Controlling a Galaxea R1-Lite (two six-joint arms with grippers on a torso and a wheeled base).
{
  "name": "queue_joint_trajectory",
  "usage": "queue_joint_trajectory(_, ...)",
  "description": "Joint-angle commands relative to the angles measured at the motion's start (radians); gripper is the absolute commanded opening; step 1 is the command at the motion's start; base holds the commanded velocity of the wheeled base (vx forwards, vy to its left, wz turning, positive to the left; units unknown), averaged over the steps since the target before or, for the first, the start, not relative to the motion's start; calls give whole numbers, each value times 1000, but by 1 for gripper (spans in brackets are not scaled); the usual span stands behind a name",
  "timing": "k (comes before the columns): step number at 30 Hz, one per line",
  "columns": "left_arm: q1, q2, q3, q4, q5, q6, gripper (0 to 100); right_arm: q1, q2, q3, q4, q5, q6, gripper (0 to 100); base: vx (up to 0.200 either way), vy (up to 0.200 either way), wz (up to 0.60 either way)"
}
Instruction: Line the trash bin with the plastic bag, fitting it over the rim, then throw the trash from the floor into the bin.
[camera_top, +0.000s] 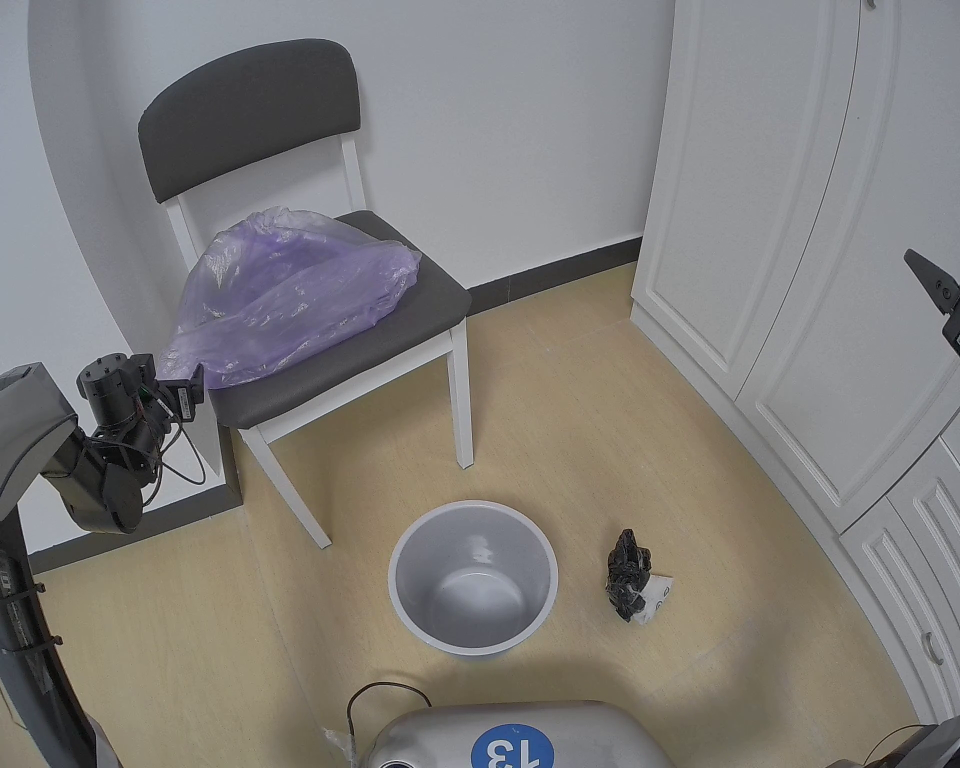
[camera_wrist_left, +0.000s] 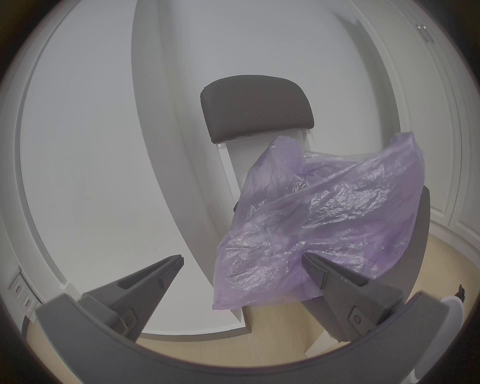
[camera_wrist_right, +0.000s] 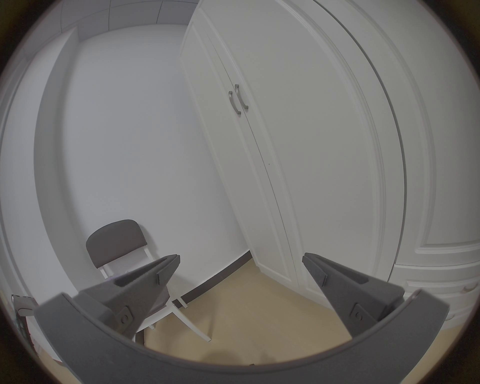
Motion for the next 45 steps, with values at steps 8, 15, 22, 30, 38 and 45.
queue_joint_trajectory(8, -4, 10, 29, -4, 0, 0, 100, -3, 0, 0, 0, 1, 2, 100, 0, 0, 0)
queue_joint_trajectory(15, 0, 21, 45, -46, 0, 1, 100, -12, 0, 0, 0, 27, 11, 100, 0, 0, 0)
queue_joint_trajectory(22, -1, 52, 14, -89, 0, 11, 100, -23, 0, -2, -2, 33, 20, 100, 0, 0, 0)
queue_joint_trajectory(30, -7, 59, -58, -211, -14, -2, 100, -24, -1, -3, -2, 36, 20, 100, 0, 0, 0)
queue_joint_trajectory(38, 3, 52, -41, -345, -53, -3, 100, -24, 0, -3, -2, 36, 20, 100, 0, 0, 0)
queue_joint_trajectory(45, -1, 1, 0, -359, -67, -22, 100, -24, 0, -3, -2, 36, 20, 100, 0, 0, 0)
